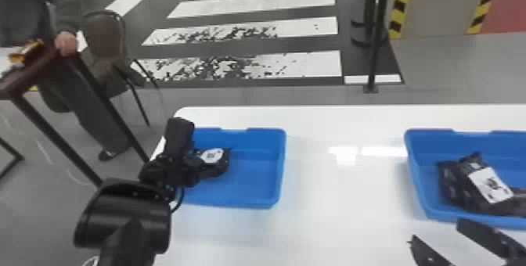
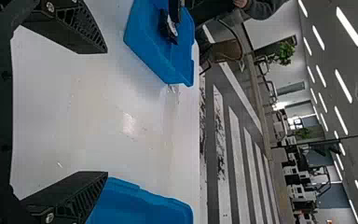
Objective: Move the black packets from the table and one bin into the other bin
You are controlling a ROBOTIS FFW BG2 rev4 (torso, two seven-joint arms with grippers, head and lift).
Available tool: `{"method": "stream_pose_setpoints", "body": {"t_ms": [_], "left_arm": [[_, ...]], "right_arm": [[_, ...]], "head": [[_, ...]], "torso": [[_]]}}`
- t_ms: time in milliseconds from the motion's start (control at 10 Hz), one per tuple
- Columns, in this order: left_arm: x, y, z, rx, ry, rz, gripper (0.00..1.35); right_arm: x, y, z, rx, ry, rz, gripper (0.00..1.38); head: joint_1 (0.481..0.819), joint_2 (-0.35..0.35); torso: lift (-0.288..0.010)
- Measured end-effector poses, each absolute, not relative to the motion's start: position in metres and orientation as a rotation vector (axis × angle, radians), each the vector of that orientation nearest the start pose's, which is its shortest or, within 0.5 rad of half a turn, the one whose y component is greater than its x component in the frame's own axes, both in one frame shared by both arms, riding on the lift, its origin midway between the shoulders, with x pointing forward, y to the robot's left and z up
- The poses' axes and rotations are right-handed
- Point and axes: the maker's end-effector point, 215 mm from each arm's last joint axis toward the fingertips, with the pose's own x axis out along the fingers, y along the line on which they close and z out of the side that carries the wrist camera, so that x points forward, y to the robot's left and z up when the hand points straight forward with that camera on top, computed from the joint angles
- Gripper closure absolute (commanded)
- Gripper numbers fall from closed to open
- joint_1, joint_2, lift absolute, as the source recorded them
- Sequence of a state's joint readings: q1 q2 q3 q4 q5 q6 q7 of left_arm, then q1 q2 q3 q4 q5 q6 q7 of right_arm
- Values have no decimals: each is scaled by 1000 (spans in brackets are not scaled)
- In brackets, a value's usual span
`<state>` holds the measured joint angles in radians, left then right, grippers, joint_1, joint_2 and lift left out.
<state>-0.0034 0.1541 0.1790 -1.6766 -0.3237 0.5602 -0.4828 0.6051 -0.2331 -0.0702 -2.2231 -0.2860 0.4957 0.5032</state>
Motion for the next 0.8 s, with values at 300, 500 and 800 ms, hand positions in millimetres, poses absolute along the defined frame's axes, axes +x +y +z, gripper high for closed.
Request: {"method": "stream_pose_setpoints", "body": {"t_ms": [300, 500, 800], "left_arm": [[551, 372, -460, 271, 584, -103, 162], [549, 380, -481, 243, 630, -94, 162], [552, 383, -494, 182, 649, -86, 162]], "right_arm": [[361, -155, -407, 150, 437, 594, 85], [361, -155, -407, 153, 438, 594, 85], [360, -155, -409, 154, 443, 593, 87]], "head": [[695, 257], [695, 270], [695, 273]], "torso": [[-110], [-110], [-110]]}}
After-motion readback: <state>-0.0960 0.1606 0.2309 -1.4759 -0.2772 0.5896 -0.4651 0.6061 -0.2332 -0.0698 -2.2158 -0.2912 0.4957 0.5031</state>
